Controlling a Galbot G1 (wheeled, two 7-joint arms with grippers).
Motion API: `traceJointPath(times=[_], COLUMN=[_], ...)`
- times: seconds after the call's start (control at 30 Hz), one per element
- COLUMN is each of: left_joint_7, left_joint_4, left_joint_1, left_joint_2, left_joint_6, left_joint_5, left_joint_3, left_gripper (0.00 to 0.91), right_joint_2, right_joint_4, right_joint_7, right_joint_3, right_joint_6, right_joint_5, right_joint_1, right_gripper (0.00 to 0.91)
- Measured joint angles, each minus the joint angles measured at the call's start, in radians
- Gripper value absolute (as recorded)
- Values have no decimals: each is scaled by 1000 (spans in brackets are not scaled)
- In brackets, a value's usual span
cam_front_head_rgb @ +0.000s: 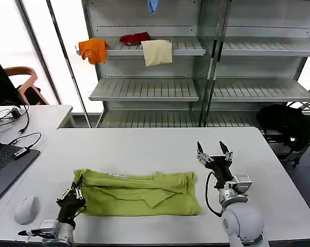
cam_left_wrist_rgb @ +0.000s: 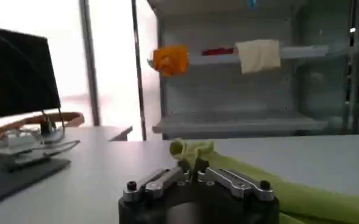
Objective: Fold and organize the clothes.
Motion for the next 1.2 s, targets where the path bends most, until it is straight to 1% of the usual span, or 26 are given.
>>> traceJointPath(times=[0.17, 0.5, 0.7, 0.8, 0.93, 1.2], left_joint_7=[71, 190, 221, 228, 220, 147], left_joint_4=[17, 80, 70, 38, -18, -81], left_joint_1=[-24, -80, -85, -78, -77, -109], left_joint_2=[39, 141, 155, 141, 110, 53], left_joint_6=[24, 74, 104, 126, 159, 219], left_joint_5=[58, 148, 152, 123, 70, 10], left_joint_3=[-89, -266, -310, -303, -244, -22], left_gripper=[0, 0, 0, 0, 0, 0], right_joint_2=[-3, -3, 3, 2, -1, -2], right_joint_4=[-10, -29, -33, -33, -30, -17], right_joint_7=[-2, 2, 2, 2, 1, -2], right_joint_3=[8, 12, 7, 7, 12, 28], right_joint_6=[1, 4, 5, 6, 7, 9], right_joint_5=[-1, -1, -5, -6, -8, -10], right_joint_1=[-7, -14, -19, -23, -30, -51], right_gripper=[907, 907, 907, 907, 907, 907])
